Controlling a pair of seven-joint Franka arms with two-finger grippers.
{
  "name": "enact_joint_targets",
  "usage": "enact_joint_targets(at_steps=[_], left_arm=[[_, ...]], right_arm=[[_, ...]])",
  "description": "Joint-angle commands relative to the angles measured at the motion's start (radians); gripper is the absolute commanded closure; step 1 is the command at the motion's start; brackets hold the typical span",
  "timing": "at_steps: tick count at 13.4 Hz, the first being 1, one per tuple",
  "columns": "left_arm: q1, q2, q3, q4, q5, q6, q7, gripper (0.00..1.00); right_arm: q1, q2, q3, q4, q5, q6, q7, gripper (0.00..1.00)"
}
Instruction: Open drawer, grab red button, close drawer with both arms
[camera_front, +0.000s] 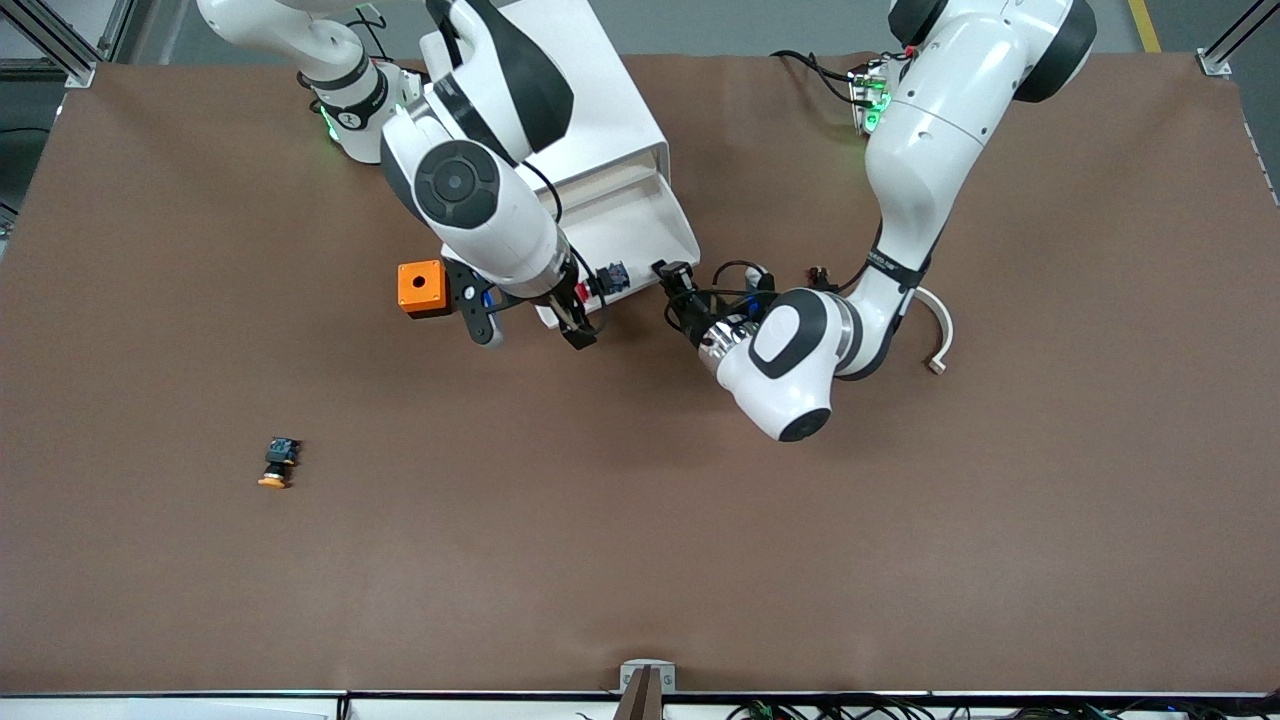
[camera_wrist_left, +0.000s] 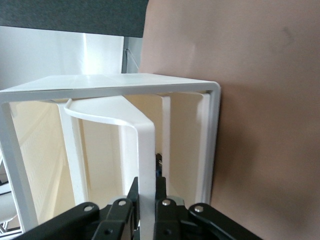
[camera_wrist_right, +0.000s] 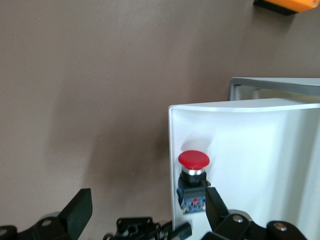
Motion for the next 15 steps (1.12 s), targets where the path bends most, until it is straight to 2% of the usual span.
enact_joint_targets(at_steps=[1,2,4,6,8,10,11,12,13,15], left_arm=[[0.002,0.009,0.030,0.051,-0.001,-0.010,0.048,0.99],[0.004,0.009,0.031,0.051,0.001,-0.010,0.058,0.98],[0.004,0.009,0.056,0.051,-0.002,-0.010,0.098,0.91],[0.005,0.009,0.062,0.051,0.001,-0.008,0.132,0.82],[0.004,0.012,0.077,0.047,0.001,-0.008,0.154,0.66],[0.005,0.012,0.080,0.045,0.002,-0.008,0.164,0.59],[0.005,0.010,0.088,0.045,0.002,-0.010,0.166,0.33],[0.005,0.010,0.094,0.045,0.002,-0.010,0.166,0.14],[0.005,0.009,0.094,0.045,0.002,-0.010,0.166,0.04],[0.005,0.000,0.102,0.050,0.034,-0.010,0.167,0.01]], right_arm=[[0.032,0.041,-0.009,0.004,-0.030,0.053,0.011,0.00],[0.038,0.045,-0.009,0.001,-0.033,0.056,0.011,0.00],[0.058,0.051,-0.009,-0.002,-0.033,0.058,0.016,0.00],[0.077,0.042,-0.011,-0.051,-0.033,0.082,0.019,0.00],[0.101,0.025,-0.009,-0.097,-0.033,0.136,0.033,0.00],[0.126,0.022,-0.011,-0.123,-0.033,0.181,0.060,0.00],[0.129,0.018,-0.009,-0.133,-0.033,0.190,0.063,0.00],[0.135,0.018,-0.009,-0.136,-0.033,0.193,0.063,0.00],[0.137,0.018,-0.009,-0.140,-0.033,0.195,0.063,0.00],[0.138,0.016,-0.011,-0.165,-0.033,0.223,0.063,0.01]])
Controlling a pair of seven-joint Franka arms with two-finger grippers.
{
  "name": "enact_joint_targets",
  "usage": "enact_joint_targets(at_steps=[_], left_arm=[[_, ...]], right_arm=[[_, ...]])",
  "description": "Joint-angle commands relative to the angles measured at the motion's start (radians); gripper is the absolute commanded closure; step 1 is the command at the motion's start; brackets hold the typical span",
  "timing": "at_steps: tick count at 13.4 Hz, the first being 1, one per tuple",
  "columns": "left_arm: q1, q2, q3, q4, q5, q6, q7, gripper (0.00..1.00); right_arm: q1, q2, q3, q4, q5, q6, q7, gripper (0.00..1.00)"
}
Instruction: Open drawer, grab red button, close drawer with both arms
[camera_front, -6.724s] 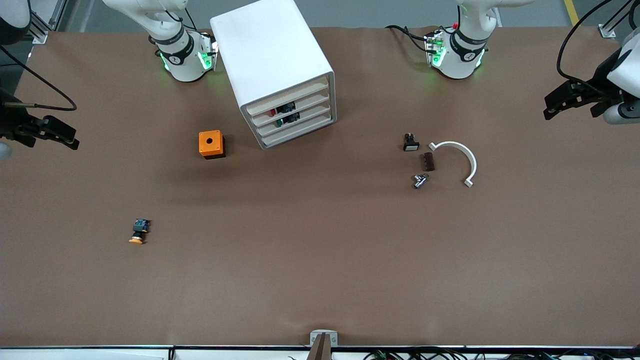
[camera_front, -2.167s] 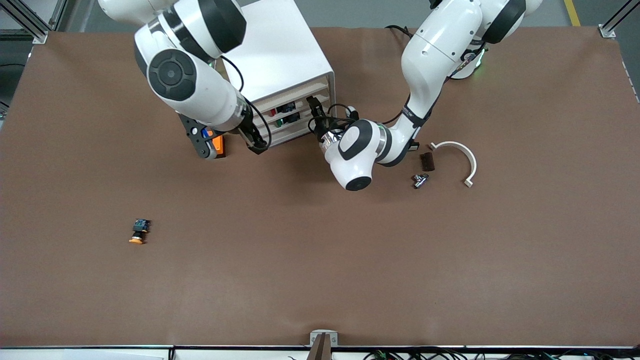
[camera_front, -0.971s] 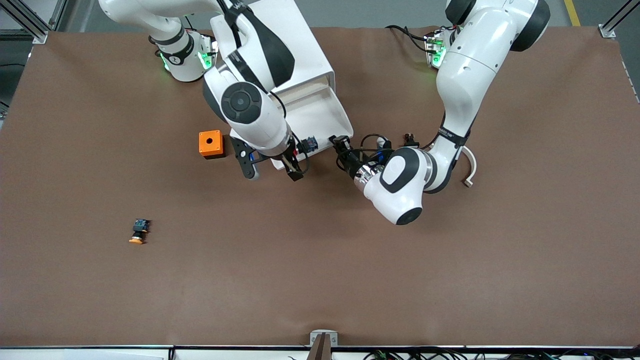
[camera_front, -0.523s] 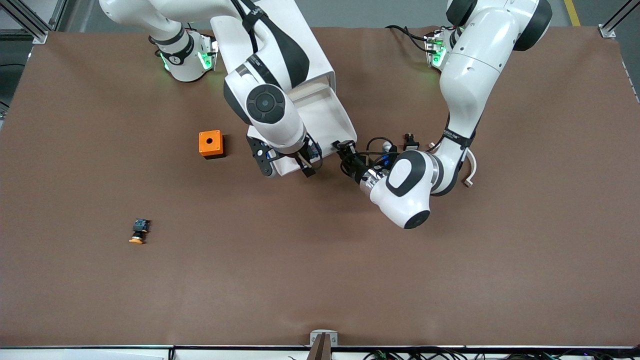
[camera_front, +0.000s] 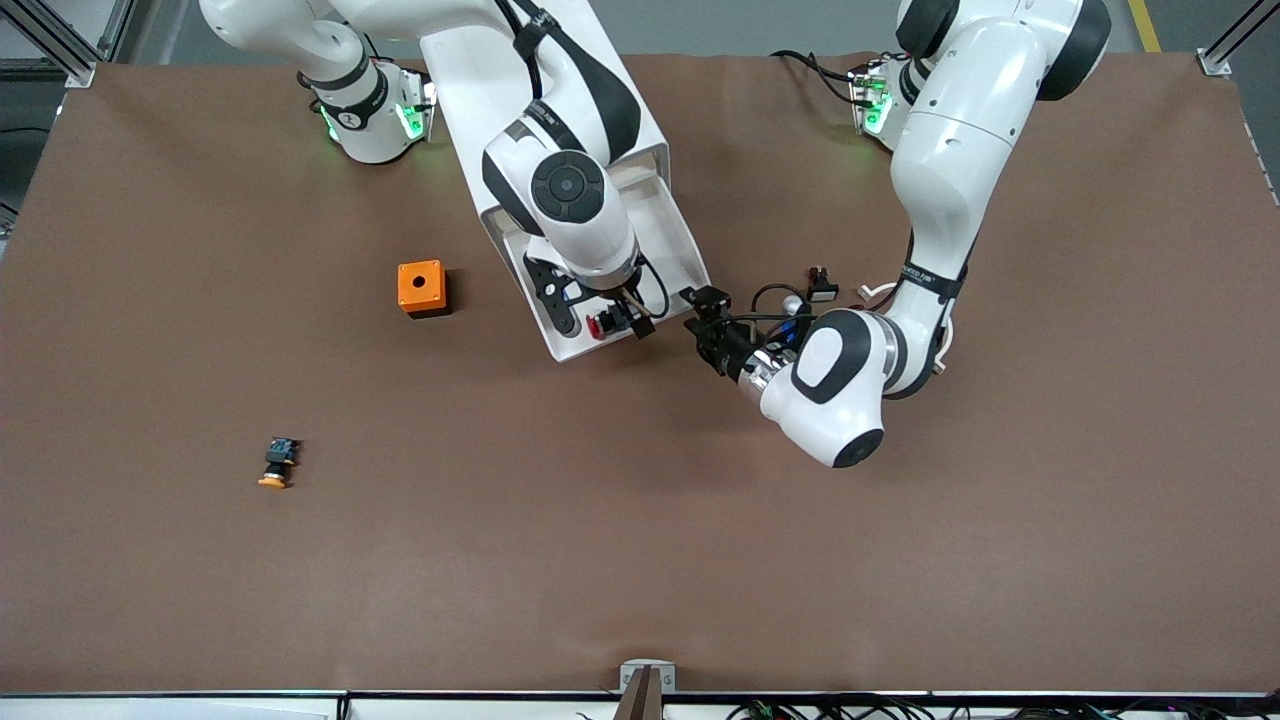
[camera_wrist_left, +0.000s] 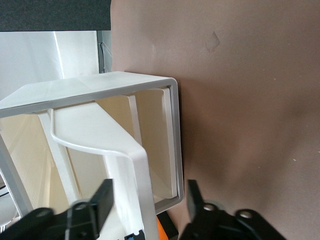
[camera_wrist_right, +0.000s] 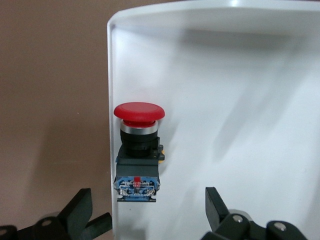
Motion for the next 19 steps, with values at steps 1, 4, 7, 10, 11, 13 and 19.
enact_joint_targets(at_steps=[1,4,7,10,11,13,19], left_arm=[[-0.001,-0.004,0.013,0.027,0.058,-0.013,0.013,0.01],[0.000,-0.016,0.048,0.055,0.159,-0.013,0.089,0.01],[-0.001,-0.024,0.089,0.059,0.236,-0.013,0.165,0.01],[-0.003,-0.026,0.120,0.062,0.285,0.019,0.282,0.01],[-0.004,-0.027,0.126,0.062,0.305,0.041,0.333,0.01],[-0.004,-0.030,0.128,0.062,0.330,0.094,0.387,0.01],[-0.026,-0.033,0.117,0.062,0.426,0.205,0.675,0.01]], right_arm=[[0.014,-0.036,-0.010,-0.066,-0.019,0.053,0.021,0.02],[0.013,-0.038,-0.010,-0.072,-0.019,0.056,0.021,0.14],[0.013,-0.039,-0.011,-0.072,-0.019,0.055,0.021,0.35],[0.010,-0.039,-0.013,-0.069,-0.030,0.044,0.019,0.73],[0.005,-0.041,-0.013,-0.063,-0.030,0.037,0.015,0.80],[-0.002,-0.042,-0.013,-0.030,-0.031,-0.023,-0.005,0.91],[-0.132,-0.045,-0.008,0.139,-0.002,-0.259,-0.232,0.96]])
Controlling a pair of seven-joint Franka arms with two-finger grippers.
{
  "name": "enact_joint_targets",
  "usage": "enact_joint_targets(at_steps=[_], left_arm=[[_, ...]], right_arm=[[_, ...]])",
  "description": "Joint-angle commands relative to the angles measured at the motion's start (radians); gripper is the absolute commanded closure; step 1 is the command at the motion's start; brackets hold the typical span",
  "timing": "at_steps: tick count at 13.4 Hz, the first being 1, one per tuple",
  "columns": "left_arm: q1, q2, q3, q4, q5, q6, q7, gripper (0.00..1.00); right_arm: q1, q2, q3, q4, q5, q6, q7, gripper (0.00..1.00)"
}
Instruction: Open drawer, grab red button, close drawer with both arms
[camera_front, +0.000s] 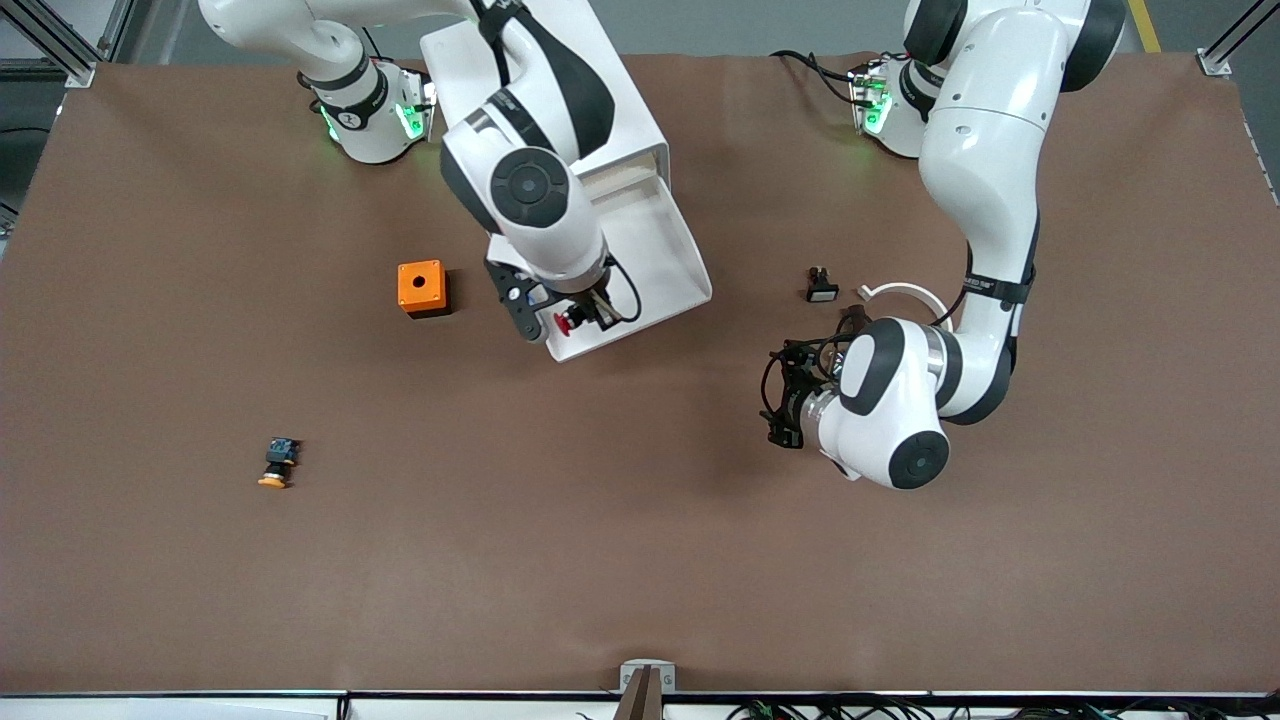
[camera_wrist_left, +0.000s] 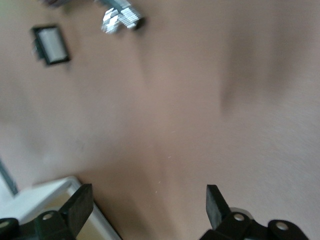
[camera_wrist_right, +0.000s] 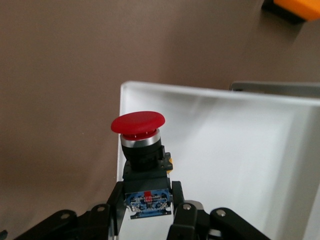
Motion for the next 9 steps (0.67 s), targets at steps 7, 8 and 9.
enact_joint_targets(at_steps=[7,8,9], left_arm=[[-0.158,-0.023,0.000,-0.019,0.190,0.133,0.293,0.01],[-0.182,-0.025,-0.001,-0.020,0.212,0.133,0.325,0.01],[-0.196,-0.029,-0.001,-0.020,0.216,0.133,0.339,0.00]], right_arm=[[-0.314,-0.029,0.007,0.059,0.015,-0.162,-0.769,0.96],[-0.364,-0.025,0.007,0.056,0.009,-0.158,-0.897,0.96],[-0.410,-0.021,0.007,0.056,0.009,-0.156,-1.014,0.96]])
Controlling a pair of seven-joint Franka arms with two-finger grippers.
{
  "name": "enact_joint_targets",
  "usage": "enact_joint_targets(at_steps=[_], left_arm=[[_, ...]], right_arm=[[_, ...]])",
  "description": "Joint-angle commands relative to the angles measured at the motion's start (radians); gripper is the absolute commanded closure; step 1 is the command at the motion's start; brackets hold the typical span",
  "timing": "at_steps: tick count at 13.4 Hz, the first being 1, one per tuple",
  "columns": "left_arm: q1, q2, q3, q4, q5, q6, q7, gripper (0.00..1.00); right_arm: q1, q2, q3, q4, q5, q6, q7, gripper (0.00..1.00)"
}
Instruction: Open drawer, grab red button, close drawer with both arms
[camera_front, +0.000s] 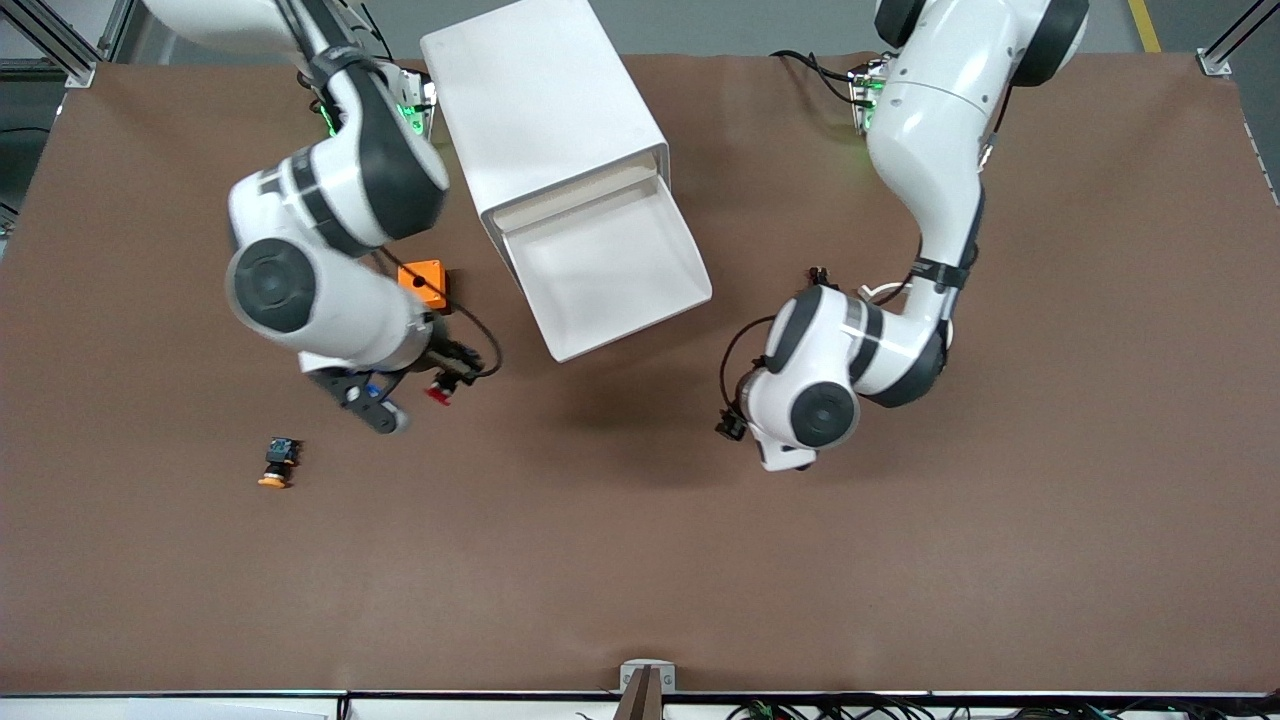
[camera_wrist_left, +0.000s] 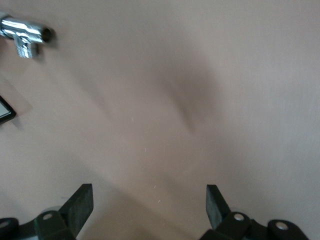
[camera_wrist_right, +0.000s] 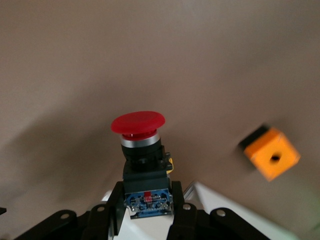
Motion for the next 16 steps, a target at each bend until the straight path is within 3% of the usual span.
enact_joint_targets(at_steps=[1,4,7,12,16], left_arm=[[-0.047,-0.035,0.006,-0.022,0.040,0.011,0.076,0.00],[-0.092,-0.106,-0.002,-0.103,0.043,0.014,0.217,0.00],[-0.156,-0.114,-0.002,-0.110,0.049,0.029,0.224,0.00],[-0.251,-0.114,-0.011,-0.136,0.086,0.158,0.224,0.00],[-0.265,-0.123,-0.083,-0.162,0.086,0.161,0.193,0.00]], right_arm=[[-0.125,0.001,0.017,-0.005,0.002,-0.010,-0.295,0.96],[-0.213,0.067,0.015,-0.010,-0.056,0.015,-0.510,0.96],[-0.283,0.133,0.015,-0.048,-0.073,0.114,-0.629,0.96],[-0.333,0.220,0.015,-0.074,-0.123,0.249,-0.707,0.96],[-0.346,0.258,0.015,-0.134,-0.125,0.368,-0.730,0.96]])
